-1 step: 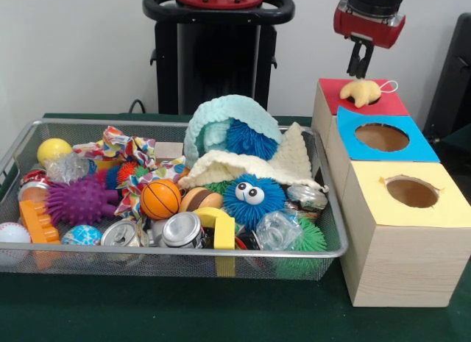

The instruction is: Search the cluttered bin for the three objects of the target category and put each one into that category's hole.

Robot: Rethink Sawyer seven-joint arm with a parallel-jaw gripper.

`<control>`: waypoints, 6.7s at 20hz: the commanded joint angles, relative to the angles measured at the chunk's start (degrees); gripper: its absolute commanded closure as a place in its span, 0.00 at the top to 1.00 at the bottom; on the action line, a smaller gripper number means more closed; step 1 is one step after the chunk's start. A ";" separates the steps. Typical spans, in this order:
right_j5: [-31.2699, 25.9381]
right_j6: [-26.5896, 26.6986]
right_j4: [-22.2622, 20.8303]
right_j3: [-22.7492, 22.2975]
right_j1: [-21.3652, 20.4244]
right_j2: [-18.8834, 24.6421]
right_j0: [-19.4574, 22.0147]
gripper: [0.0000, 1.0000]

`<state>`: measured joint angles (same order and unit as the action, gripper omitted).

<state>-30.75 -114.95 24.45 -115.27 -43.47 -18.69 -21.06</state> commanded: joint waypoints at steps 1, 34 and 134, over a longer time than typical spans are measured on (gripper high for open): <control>4.77 -15.52 3.21 1.12 2.12 2.98 0.13 0.00; -2.37 -14.90 3.15 2.72 0.73 1.03 -0.46 0.00; 4.47 -12.50 5.12 -0.07 0.52 1.98 0.29 0.00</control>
<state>-25.96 -114.95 27.74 -112.25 -43.17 -21.64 -21.97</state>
